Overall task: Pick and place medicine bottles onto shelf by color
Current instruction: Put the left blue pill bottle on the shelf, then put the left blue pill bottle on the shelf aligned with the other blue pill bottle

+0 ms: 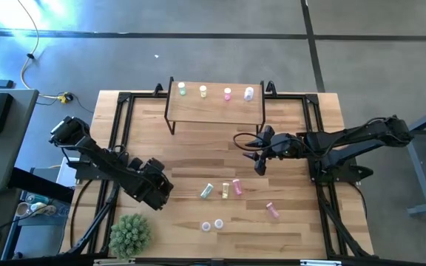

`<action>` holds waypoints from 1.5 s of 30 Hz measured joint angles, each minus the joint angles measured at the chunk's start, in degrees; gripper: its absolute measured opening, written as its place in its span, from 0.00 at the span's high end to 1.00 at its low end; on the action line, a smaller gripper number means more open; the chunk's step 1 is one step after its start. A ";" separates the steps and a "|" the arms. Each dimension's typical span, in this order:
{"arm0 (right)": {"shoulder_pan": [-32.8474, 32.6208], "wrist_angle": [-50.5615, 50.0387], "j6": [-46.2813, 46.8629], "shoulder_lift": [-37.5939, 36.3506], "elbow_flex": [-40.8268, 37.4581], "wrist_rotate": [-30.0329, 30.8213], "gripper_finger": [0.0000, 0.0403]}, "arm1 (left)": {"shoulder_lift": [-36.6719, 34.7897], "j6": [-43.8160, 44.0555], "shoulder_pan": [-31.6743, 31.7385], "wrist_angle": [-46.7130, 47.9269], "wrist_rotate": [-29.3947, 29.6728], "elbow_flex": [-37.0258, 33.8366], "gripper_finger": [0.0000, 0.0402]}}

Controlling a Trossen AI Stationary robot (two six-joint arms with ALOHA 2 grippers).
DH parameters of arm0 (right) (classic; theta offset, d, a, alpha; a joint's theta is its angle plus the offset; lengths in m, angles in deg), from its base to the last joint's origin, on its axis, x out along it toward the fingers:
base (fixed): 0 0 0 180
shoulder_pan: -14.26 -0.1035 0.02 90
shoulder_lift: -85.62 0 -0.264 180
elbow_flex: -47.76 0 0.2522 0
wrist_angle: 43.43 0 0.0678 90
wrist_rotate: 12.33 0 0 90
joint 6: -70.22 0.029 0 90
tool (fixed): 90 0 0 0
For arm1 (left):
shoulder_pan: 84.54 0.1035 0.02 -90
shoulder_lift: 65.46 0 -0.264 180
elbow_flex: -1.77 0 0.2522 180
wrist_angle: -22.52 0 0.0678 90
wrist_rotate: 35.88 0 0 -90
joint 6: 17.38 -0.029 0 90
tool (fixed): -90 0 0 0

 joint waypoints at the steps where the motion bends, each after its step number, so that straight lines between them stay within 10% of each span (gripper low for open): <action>1: 0.00 0.00 0.00 0.00 0.00 0.00 0.57 | 0.00 0.05 0.04 -0.13 -0.02 0.00 0.75; 35: -0.02 -0.02 -1.51 0.00 0.00 -0.02 0.57 | 0.02 -6.11 0.85 -1.97 -6.14 0.00 0.61; 45: 0.00 -0.02 -1.53 0.00 0.00 -0.02 0.57 | 0.02 -32.62 4.54 -2.00 -13.38 0.00 0.44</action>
